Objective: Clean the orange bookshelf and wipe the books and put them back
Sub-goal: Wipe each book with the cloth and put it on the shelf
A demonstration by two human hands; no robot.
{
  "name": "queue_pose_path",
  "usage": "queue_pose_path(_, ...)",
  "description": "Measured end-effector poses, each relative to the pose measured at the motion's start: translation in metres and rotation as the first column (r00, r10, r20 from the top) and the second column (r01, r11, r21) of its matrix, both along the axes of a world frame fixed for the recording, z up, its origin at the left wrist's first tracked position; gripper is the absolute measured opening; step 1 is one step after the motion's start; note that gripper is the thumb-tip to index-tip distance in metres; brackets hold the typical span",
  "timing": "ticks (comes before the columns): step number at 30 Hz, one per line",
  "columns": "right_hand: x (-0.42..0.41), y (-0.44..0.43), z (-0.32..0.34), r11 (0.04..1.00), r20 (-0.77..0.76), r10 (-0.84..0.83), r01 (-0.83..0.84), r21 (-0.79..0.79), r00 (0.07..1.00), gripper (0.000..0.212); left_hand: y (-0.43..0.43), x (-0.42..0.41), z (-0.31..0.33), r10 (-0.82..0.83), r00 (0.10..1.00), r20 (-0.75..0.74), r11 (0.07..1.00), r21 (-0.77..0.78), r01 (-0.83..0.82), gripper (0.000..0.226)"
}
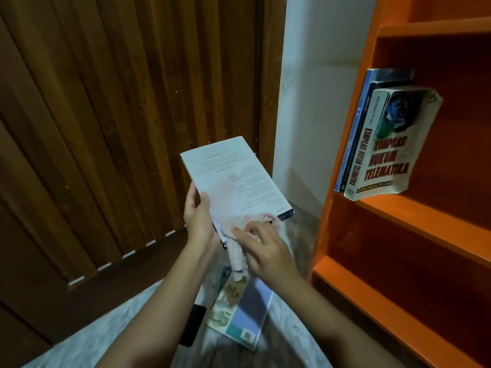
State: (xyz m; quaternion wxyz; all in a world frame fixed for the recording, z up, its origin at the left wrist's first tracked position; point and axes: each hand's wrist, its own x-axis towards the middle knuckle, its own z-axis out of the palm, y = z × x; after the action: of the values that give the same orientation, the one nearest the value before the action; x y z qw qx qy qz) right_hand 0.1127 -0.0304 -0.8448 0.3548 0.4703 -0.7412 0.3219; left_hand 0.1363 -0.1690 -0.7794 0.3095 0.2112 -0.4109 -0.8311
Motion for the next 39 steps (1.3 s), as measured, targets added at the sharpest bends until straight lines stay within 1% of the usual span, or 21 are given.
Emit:
queue_pose_path(1, -0.005, 0.006, 0.0, 0.999, 0.009, -0.033, 0.033, -0.016, 0.999, 0.039, -0.003, 0.003, 0.0, -0.011, 1.0, -0.014, 1.0, 0.007, 0.011, 0.036)
queue_pose_path(2, -0.01, 0.011, 0.001, 0.995, 0.074, -0.087, 0.091, -0.049, 0.993, 0.036, -0.005, 0.006, 0.001, -0.019, 1.0, -0.02, 1.0, 0.001, 0.019, 0.037)
queue_pose_path(4, -0.02, 0.021, 0.007, 0.964, 0.301, -0.206, 0.246, -0.101, 0.931, 0.032, -0.007, 0.011, 0.003, -0.043, 0.999, -0.034, 0.998, -0.038, 0.042, 0.035)
queue_pose_path(6, -0.03, 0.027, 0.015, 0.943, 0.466, -0.213, 0.306, -0.133, 0.859, 0.03, -0.009, 0.014, 0.005, -0.076, 0.996, -0.053, 0.995, -0.068, 0.073, 0.032)
queue_pose_path(9, -0.038, 0.03, 0.036, 0.912, 0.591, -0.085, 0.301, -0.277, 0.802, 0.029, -0.008, 0.017, 0.007, -0.115, 0.99, -0.077, 0.99, -0.093, 0.107, 0.031)
queue_pose_path(11, -0.036, 0.029, 0.051, 0.914, 0.718, 0.069, 0.245, -0.324, 0.692, 0.035, -0.007, 0.017, 0.008, -0.143, 0.986, -0.088, 0.984, -0.124, 0.132, 0.031)
queue_pose_path(13, -0.034, 0.032, 0.056, 0.917, 0.789, 0.26, 0.115, -0.383, 0.556, 0.048, -0.006, 0.016, 0.01, -0.179, 0.979, -0.101, 0.973, -0.164, 0.161, 0.032)
queue_pose_path(16, -0.039, 0.038, 0.048, 0.888, 0.81, 0.434, -0.036, -0.459, 0.394, 0.076, -0.008, 0.016, 0.011, -0.213, 0.969, -0.128, 0.963, -0.196, 0.186, 0.033)
queue_pose_path(18, -0.04, 0.04, 0.038, 0.862, 0.827, 0.496, -0.036, -0.505, 0.267, 0.091, -0.007, 0.016, 0.01, -0.232, 0.963, -0.136, 0.959, -0.2, 0.203, 0.033)
queue_pose_path(20, -0.038, 0.041, 0.031, 0.845, 0.826, 0.525, -0.008, -0.535, 0.206, 0.099, -0.005, 0.016, 0.009, -0.246, 0.959, -0.143, 0.956, -0.197, 0.217, 0.032)
queue_pose_path(22, -0.034, 0.042, 0.03, 0.812, 0.8, 0.571, 0.018, -0.583, 0.184, 0.096, -0.003, 0.014, 0.007, -0.246, 0.959, -0.139, 0.955, -0.202, 0.215, 0.032)
queue_pose_path(24, -0.033, 0.044, 0.032, 0.772, 0.765, 0.616, 0.045, -0.634, 0.188, 0.087, -0.002, 0.011, 0.007, -0.239, 0.963, -0.125, 0.951, -0.229, 0.206, 0.034)
queue_pose_path(27, -0.03, 0.042, 0.031, 0.735, 0.723, 0.642, 0.065, -0.675, 0.254, 0.085, -0.002, 0.004, 0.008, -0.245, 0.966, -0.081, 0.928, -0.308, 0.21, 0.036)
queue_pose_path(29, -0.028, 0.042, 0.032, 0.718, 0.706, 0.64, 0.091, -0.69, 0.303, 0.079, -0.002, -0.001, 0.01, -0.222, 0.975, -0.009, 0.894, -0.402, 0.2, 0.039)
queue_pose_path(30, -0.026, 0.042, 0.033, 0.722, 0.705, 0.621, 0.1, -0.685, 0.342, 0.077, -0.002, -0.005, 0.01, -0.183, 0.982, 0.056, 0.851, -0.491, 0.186, 0.041)
queue_pose_path(31, -0.024, 0.042, 0.036, 0.737, 0.708, 0.585, 0.105, -0.668, 0.395, 0.077, -0.002, -0.008, 0.011, -0.116, 0.984, 0.137, 0.774, -0.609, 0.176, 0.044)
queue_pose_path(33, -0.023, 0.042, 0.04, 0.765, 0.709, 0.512, 0.117, -0.633, 0.486, 0.079, 0.001, -0.017, 0.014, 0.063, 0.96, 0.273, 0.555, -0.809, 0.194, 0.055)
queue_pose_path(34, -0.021, 0.042, 0.042, 0.774, 0.703, 0.484, 0.12, -0.622, 0.521, 0.078, 0.005, -0.02, 0.018, 0.11, 0.947, 0.301, 0.479, -0.851, 0.214, 0.06)
queue_pose_path(35, -0.019, 0.042, 0.045, 0.794, 0.697, 0.448, 0.108, -0.598, 0.559, 0.078, 0.011, -0.024, 0.022, 0.109, 0.944, 0.31, 0.444, -0.866, 0.233, 0.064)
queue_pose_path(37, -0.013, 0.041, 0.048, 0.867, 0.684, 0.326, 0.083, -0.492, 0.653, 0.078, 0.022, -0.028, 0.034, 0.033, 0.947, 0.318, 0.451, -0.851, 0.27, 0.07)
queue_pose_path(39, -0.007, 0.041, 0.048, 0.928, 0.666, 0.202, 0.077, -0.364, 0.718, 0.08, 0.033, -0.028, 0.046, -0.022, 0.939, 0.344, 0.521, -0.797, 0.304, 0.082)
